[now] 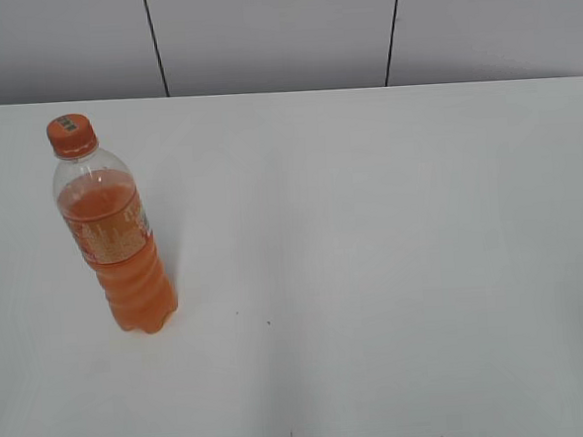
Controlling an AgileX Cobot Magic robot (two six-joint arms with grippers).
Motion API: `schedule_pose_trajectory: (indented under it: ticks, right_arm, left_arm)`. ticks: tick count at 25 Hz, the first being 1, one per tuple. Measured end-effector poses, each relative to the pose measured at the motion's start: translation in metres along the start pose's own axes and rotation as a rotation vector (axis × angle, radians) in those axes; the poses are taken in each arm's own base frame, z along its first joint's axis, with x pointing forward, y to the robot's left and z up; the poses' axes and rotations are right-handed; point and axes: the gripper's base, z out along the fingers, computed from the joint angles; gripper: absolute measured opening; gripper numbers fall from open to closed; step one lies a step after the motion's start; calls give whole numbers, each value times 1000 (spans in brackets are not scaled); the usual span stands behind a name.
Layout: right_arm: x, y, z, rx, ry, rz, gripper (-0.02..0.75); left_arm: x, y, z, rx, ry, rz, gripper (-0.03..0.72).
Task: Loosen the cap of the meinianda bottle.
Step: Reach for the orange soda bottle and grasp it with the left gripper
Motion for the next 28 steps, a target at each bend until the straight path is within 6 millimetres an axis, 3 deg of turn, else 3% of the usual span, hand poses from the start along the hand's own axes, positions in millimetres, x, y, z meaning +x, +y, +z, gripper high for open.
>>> schedule_pose_trajectory:
  ticks: [28]
  right_arm:
    - [0,0,0,0,0,0,593]
  left_arm:
    - [0,0,0,0,0,0,241]
